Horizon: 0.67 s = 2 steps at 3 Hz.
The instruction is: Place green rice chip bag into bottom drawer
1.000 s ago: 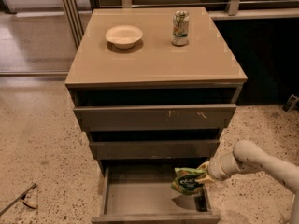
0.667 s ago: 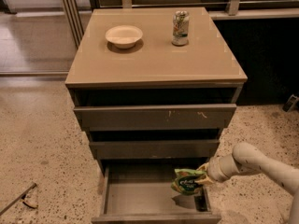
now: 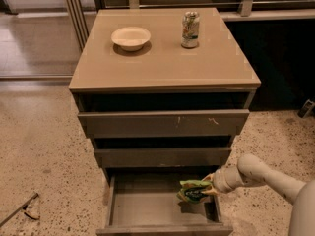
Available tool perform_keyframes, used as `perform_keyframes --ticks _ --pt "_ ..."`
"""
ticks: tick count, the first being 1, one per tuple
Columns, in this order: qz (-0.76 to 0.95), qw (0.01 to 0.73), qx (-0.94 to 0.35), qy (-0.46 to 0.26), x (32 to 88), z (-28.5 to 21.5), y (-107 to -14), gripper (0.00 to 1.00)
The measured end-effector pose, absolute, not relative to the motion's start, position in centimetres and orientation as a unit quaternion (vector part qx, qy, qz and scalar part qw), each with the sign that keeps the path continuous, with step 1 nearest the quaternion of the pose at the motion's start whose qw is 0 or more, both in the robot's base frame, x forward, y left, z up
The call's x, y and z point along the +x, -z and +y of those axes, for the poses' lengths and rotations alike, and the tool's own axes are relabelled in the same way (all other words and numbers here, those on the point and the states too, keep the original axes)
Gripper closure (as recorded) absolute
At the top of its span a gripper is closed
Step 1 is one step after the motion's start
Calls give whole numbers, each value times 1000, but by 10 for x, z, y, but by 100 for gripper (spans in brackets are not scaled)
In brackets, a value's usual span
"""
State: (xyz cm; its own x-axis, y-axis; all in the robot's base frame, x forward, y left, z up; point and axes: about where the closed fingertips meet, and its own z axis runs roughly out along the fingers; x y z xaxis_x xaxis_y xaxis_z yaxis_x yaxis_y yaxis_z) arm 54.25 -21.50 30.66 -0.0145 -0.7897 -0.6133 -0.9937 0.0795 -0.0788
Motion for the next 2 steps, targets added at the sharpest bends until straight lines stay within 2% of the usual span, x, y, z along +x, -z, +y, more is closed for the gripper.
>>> perform_keyframes --ticks 2 --pt "672 261 -666 -191 565 -195 -259 100"
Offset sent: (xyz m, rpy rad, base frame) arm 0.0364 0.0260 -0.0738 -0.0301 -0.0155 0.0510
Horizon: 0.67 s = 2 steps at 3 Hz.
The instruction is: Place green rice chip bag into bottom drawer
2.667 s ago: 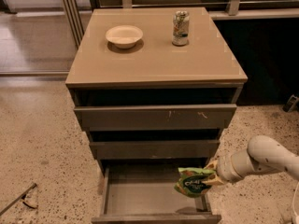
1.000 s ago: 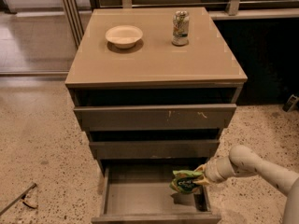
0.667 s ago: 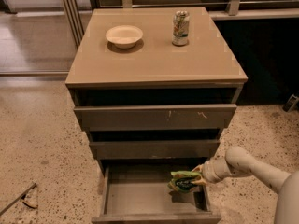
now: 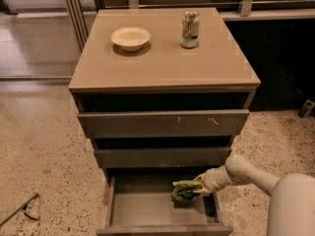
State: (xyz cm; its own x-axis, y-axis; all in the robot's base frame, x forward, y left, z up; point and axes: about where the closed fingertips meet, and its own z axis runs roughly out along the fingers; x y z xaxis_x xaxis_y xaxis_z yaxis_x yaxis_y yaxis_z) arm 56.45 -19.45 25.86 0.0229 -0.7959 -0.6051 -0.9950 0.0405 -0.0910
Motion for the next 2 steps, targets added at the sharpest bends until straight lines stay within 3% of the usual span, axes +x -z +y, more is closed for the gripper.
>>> perform_keyframes --ticks 1,2 --pt "672 248 -672 -189 569 -188 -236 100" --pt "672 248 -672 -189 569 -188 -236 81"
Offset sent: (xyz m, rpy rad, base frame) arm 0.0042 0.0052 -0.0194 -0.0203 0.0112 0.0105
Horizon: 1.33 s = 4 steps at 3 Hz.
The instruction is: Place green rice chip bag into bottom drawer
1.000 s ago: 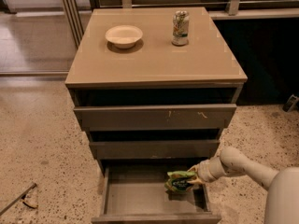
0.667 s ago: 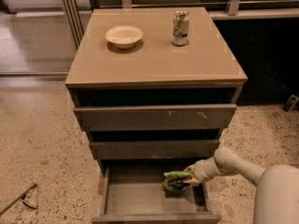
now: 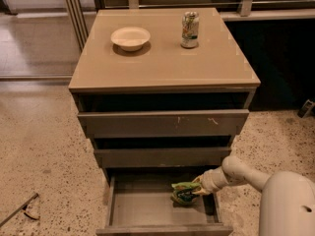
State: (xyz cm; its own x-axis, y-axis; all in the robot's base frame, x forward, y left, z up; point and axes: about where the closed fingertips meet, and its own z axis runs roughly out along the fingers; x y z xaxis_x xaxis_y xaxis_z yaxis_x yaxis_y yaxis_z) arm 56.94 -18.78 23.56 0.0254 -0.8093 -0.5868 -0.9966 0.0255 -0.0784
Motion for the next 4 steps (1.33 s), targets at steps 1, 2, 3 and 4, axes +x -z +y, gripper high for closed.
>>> perform_keyframes --ticks 1,2,3,4 --pt "672 247 -672 -189 569 -188 -236 57" --pt "672 247 -672 -189 569 -188 -236 36" --pt "672 247 -672 -189 569 -188 -236 11" --pt "672 247 -672 -189 569 -188 -235 0"
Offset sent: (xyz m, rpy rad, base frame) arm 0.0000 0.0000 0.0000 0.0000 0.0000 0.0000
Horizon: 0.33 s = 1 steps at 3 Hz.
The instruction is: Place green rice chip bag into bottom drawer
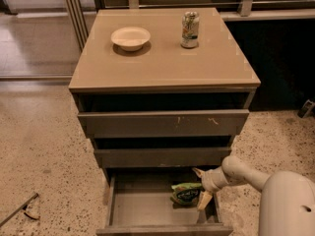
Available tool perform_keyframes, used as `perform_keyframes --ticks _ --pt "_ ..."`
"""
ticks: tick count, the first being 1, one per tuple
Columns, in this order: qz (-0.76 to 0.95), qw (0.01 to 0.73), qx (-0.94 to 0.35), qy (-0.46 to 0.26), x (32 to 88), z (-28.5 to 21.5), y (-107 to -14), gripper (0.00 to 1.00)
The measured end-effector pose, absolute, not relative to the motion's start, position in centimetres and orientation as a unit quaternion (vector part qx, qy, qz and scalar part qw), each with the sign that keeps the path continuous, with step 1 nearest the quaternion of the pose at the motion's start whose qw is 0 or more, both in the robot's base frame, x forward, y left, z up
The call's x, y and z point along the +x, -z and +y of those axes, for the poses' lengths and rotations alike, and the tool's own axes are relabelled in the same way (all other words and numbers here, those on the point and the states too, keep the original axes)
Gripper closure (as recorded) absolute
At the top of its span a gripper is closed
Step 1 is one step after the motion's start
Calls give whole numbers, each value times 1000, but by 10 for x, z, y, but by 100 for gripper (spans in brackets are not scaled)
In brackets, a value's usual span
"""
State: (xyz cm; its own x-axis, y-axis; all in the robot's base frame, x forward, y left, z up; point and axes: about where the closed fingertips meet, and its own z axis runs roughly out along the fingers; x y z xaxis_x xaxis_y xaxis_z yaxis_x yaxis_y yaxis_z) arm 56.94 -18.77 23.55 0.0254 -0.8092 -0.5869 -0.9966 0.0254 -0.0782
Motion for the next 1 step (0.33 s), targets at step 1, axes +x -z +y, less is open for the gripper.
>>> perform_keyframes --ticks 1 --pt "672 247 -672 -189 569 -188 -235 0"
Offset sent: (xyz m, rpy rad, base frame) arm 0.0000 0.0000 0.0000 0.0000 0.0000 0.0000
